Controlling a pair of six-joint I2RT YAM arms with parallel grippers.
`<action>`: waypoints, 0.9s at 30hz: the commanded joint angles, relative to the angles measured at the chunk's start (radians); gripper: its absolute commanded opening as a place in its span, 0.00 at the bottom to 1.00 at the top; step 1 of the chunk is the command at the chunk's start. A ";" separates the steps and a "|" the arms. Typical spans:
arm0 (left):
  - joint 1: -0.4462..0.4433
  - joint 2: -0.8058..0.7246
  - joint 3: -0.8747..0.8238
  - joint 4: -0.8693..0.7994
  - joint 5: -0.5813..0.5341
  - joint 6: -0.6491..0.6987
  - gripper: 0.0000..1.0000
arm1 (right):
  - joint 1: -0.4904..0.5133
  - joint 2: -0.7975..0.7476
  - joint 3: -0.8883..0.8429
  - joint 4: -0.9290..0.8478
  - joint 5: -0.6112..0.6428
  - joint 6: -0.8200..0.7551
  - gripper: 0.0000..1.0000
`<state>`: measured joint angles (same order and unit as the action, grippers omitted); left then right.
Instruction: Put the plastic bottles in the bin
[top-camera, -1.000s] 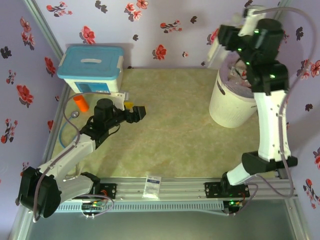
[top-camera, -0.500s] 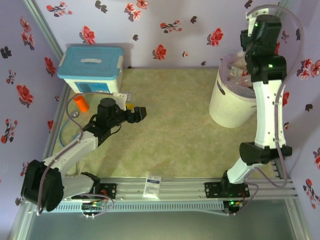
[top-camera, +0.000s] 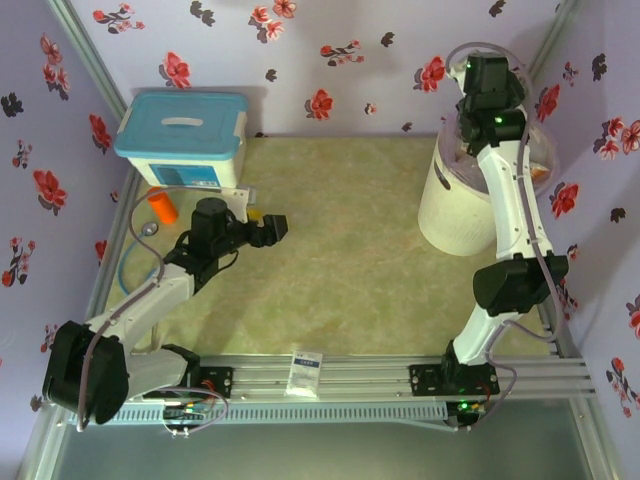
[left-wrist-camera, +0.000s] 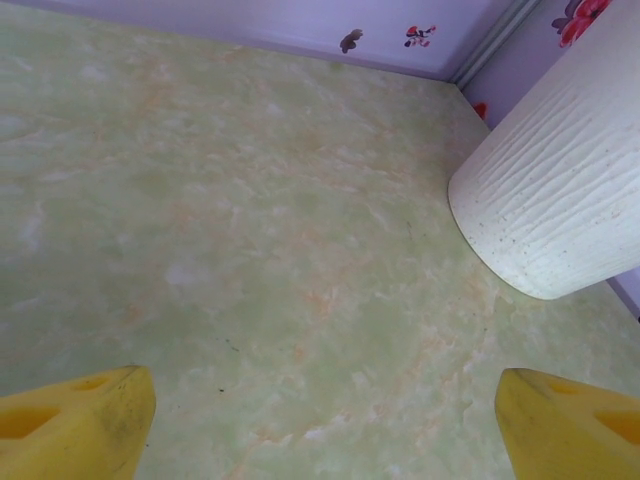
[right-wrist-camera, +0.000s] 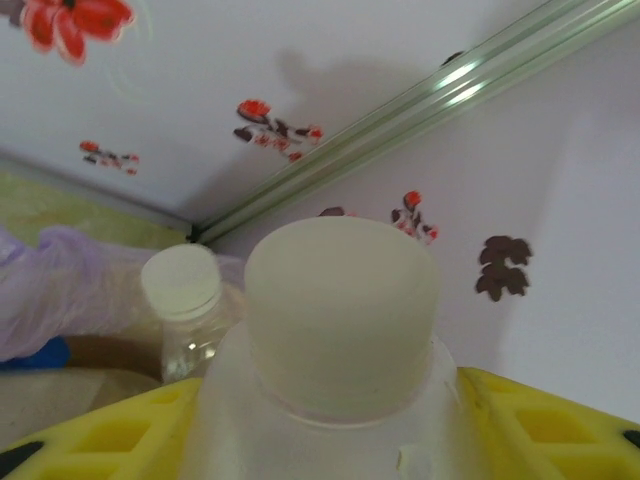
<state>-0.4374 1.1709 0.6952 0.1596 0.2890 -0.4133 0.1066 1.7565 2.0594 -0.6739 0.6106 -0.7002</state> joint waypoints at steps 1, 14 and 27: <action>0.010 -0.027 -0.012 0.014 0.001 0.014 0.88 | -0.024 -0.047 -0.038 0.066 0.017 0.001 0.26; 0.026 -0.043 -0.013 -0.008 0.001 0.019 0.88 | -0.053 -0.045 0.008 0.013 0.036 0.050 0.46; 0.029 -0.025 -0.015 0.016 0.014 0.001 0.88 | -0.060 -0.088 -0.008 0.180 -0.160 0.054 0.38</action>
<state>-0.4183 1.1458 0.6849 0.1566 0.2897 -0.4133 0.0589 1.7035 2.0514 -0.5762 0.5545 -0.6952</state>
